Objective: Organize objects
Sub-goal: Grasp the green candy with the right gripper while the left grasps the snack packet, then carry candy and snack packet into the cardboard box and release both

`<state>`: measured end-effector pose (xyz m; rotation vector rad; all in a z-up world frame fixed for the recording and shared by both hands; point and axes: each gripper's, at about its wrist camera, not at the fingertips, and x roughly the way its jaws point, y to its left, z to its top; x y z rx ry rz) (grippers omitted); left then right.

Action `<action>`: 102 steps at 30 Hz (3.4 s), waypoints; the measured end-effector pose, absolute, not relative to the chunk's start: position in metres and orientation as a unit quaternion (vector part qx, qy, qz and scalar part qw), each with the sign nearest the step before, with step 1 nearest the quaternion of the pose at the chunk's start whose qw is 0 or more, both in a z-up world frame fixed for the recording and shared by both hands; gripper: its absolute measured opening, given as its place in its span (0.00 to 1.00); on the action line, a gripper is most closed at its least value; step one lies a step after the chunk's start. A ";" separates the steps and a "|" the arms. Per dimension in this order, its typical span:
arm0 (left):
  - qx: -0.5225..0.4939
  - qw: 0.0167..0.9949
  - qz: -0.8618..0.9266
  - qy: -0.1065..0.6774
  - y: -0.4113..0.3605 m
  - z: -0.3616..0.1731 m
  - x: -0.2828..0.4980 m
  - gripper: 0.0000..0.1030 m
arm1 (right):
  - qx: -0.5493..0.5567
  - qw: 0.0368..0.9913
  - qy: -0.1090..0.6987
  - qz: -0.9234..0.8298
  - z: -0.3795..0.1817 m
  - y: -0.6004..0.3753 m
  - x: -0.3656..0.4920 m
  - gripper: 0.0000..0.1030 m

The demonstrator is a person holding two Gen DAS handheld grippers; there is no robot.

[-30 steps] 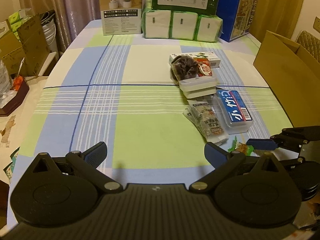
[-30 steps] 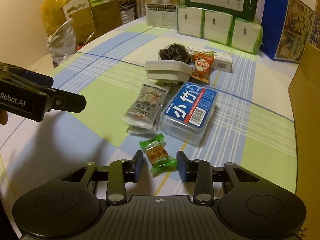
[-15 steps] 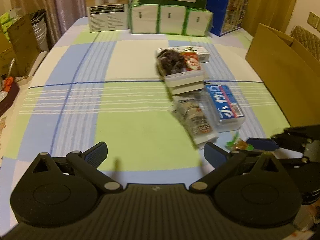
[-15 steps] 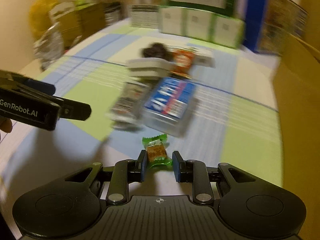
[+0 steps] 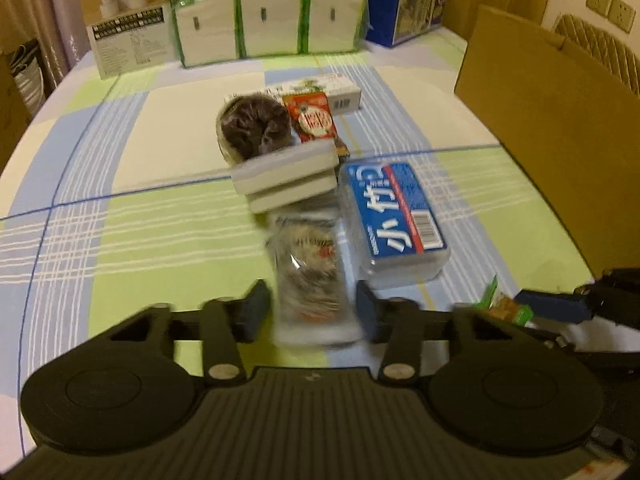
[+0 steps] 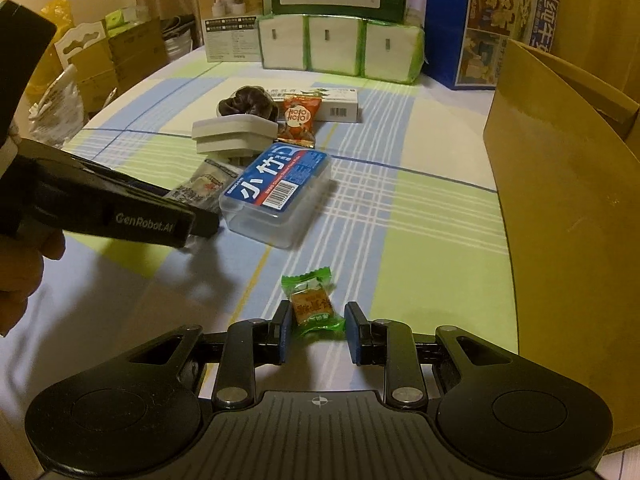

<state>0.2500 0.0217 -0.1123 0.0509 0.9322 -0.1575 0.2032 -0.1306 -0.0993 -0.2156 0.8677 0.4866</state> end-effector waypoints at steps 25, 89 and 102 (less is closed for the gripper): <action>0.063 0.882 -0.079 0.460 0.028 -0.108 0.228 0.31 | -0.114 0.869 0.403 0.263 -0.103 -0.117 0.203 0.18; 0.040 0.899 -0.243 0.363 -0.215 0.070 0.155 0.31 | 0.018 0.942 0.322 0.092 0.093 -0.376 0.146 0.18; 0.073 0.885 -0.248 0.387 -0.245 0.037 0.211 0.31 | 0.021 0.934 0.346 0.087 0.068 -0.390 0.205 0.18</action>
